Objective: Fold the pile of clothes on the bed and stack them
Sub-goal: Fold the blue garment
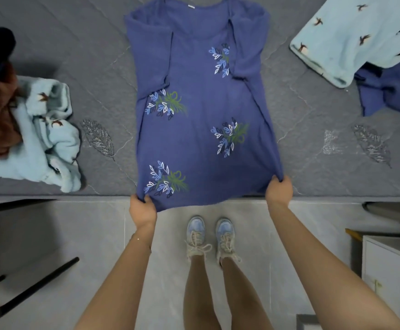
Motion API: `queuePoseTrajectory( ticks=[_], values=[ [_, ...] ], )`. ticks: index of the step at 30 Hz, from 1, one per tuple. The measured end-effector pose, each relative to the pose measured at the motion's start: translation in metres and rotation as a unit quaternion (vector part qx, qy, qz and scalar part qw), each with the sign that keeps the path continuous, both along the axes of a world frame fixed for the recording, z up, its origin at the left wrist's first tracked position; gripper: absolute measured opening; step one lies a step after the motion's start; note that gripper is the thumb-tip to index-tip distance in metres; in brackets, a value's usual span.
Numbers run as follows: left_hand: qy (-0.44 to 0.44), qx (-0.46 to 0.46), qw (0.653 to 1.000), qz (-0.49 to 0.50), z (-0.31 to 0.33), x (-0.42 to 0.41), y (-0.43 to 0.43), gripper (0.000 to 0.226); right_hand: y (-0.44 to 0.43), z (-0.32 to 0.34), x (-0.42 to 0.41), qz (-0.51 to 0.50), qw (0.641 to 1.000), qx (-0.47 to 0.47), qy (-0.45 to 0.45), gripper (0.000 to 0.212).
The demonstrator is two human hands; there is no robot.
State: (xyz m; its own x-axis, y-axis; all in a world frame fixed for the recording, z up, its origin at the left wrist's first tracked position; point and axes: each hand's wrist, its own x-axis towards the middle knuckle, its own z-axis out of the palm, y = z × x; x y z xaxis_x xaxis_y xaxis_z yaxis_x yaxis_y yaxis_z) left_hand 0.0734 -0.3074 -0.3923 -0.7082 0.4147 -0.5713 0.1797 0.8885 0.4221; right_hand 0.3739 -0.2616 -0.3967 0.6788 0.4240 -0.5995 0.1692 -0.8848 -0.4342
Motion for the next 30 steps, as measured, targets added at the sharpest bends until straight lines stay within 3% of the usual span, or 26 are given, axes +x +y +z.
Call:
queuePoseTrajectory(
  ticks=[3,7,10,12,14,17,21,23,27,30],
  values=[
    [-0.002,0.054,0.998,0.033,0.013,0.001,0.004,0.010,0.011,0.011,0.004,-0.053,0.997,0.051,0.006,0.025],
    [-0.016,0.136,0.990,0.044,0.027,0.014,0.026,0.013,0.031,0.024,-0.005,-0.038,0.992,0.093,0.072,0.015],
    [-0.073,0.202,0.976,0.042,0.042,0.029,0.055,0.009,0.055,0.035,-0.020,-0.033,0.981,0.110,0.157,0.018],
    [-0.112,0.234,0.964,0.050,0.050,0.036,0.078,0.005,0.075,0.042,-0.032,-0.046,0.973,0.105,0.202,0.031],
    [-0.141,0.244,0.957,0.068,0.054,0.040,0.105,0.013,0.098,0.048,-0.042,-0.063,0.964,0.099,0.237,0.040],
    [-0.188,0.251,0.945,0.093,0.056,0.041,0.152,0.029,0.140,0.057,-0.055,-0.092,0.939,0.122,0.308,0.029],
    [-0.238,0.264,0.929,0.101,0.055,0.039,0.218,0.008,0.197,0.061,-0.069,-0.114,0.922,0.147,0.340,0.039],
    [-0.290,0.261,0.913,0.117,0.055,0.033,0.250,0.012,0.225,0.063,-0.074,-0.141,0.912,0.165,0.348,0.040],
    [-0.373,0.256,0.878,0.153,0.049,0.019,0.302,0.010,0.275,0.065,-0.076,-0.172,0.893,0.208,0.361,0.028],
    [-0.388,0.281,0.862,0.166,0.042,0.014,0.335,0.016,0.313,0.063,-0.070,-0.203,0.883,0.235,0.351,0.015]
  ],
)
